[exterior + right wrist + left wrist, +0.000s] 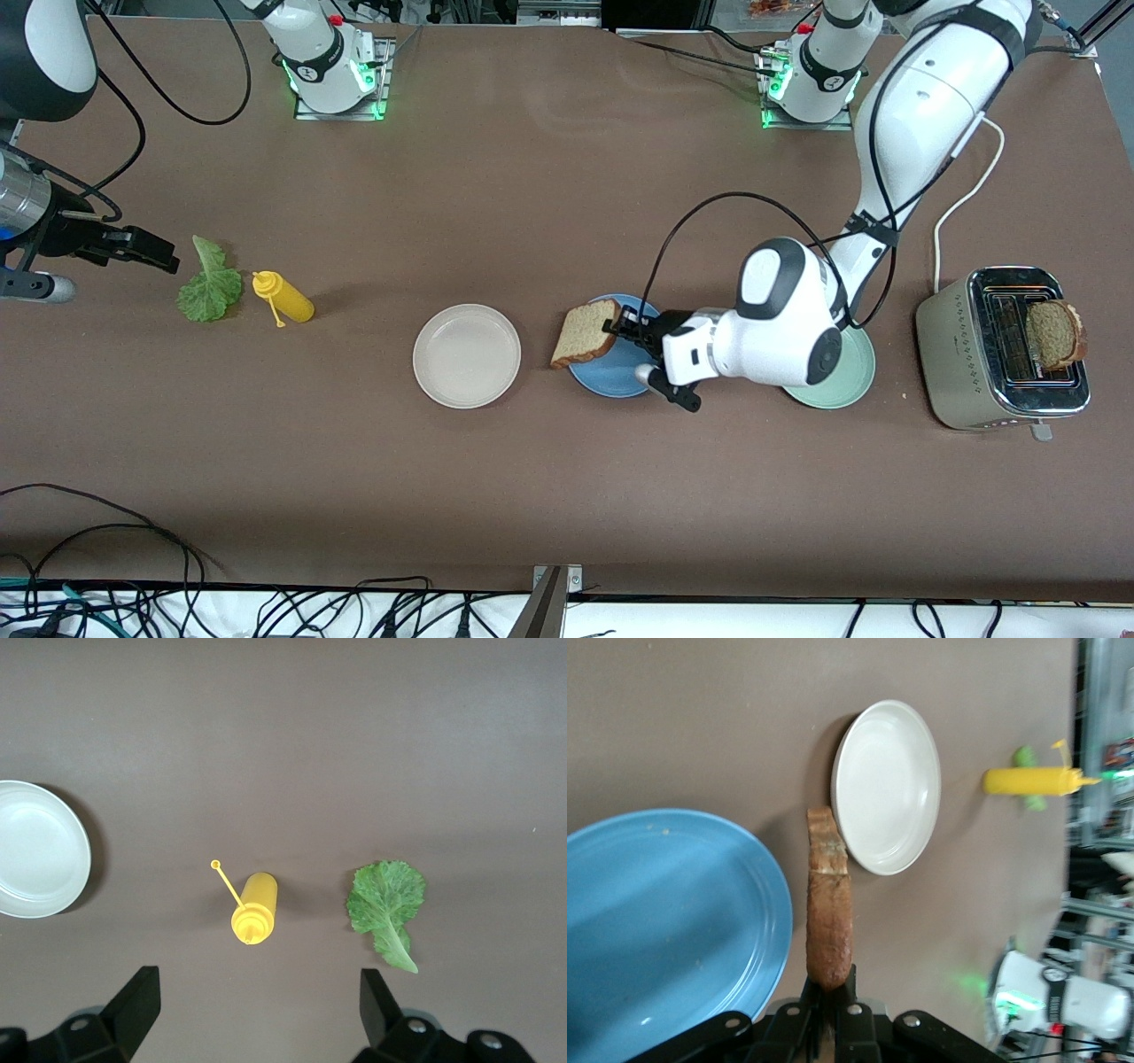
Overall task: Make sandwich in blue plate with both arms
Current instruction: 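Lift the bread slice with the left gripper and carry it to the blue plate, then lower the bread onto the blue plate and open the left gripper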
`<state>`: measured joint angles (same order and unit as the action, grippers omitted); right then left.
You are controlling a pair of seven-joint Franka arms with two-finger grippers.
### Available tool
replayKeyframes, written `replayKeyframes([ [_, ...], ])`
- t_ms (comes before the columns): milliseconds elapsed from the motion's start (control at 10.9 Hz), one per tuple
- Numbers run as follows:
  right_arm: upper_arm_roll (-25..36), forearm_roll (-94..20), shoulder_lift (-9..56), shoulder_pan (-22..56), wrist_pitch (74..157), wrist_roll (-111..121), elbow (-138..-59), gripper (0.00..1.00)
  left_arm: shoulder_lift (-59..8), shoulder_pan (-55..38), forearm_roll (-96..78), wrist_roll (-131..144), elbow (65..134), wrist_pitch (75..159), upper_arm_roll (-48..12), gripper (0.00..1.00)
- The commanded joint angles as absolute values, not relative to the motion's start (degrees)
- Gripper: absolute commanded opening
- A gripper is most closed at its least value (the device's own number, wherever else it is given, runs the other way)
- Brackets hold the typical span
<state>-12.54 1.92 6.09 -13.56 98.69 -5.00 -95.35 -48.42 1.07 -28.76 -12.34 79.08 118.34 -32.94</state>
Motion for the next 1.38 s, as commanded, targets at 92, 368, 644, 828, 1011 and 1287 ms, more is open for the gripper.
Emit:
replayKeyframes([
  [92,-12.8,1.0,6.2,-14.0,97.7,-5.4,-94.4,1.0,-52.2,2.8,-35.2,-22.7,77.5,118.4,-31.2,0.0],
  [368,-12.8,1.0,6.2,-14.0,97.7,-5.4,-94.4,1.0,-54.0,4.0,-35.2,-28.1,78.4,118.3,-30.8,0.0],
  [644,-12.8,0.9,6.2,-14.0,97.8,-5.4,-94.4,1.0,-54.4,4.1,-34.8,-30.8,80.7,118.0,-30.7,0.04],
  [828,-12.8,0.9,6.2,-14.0,97.8,-5.4,-94.4,1.0,-54.4,4.3,-34.5,-31.0,82.0,118.0,-30.7,0.11],
  [1011,-12.8,0.9,6.2,-14.0,97.8,-5.4,-94.4,1.0,-54.4,4.7,-34.5,-31.1,82.5,117.9,-30.7,0.28],
  [1287,-12.8,0.9,6.6,-14.0,97.8,-5.4,-94.4,1.0,-52.3,5.7,-30.2,-31.0,83.0,117.6,-30.0,1.0],
])
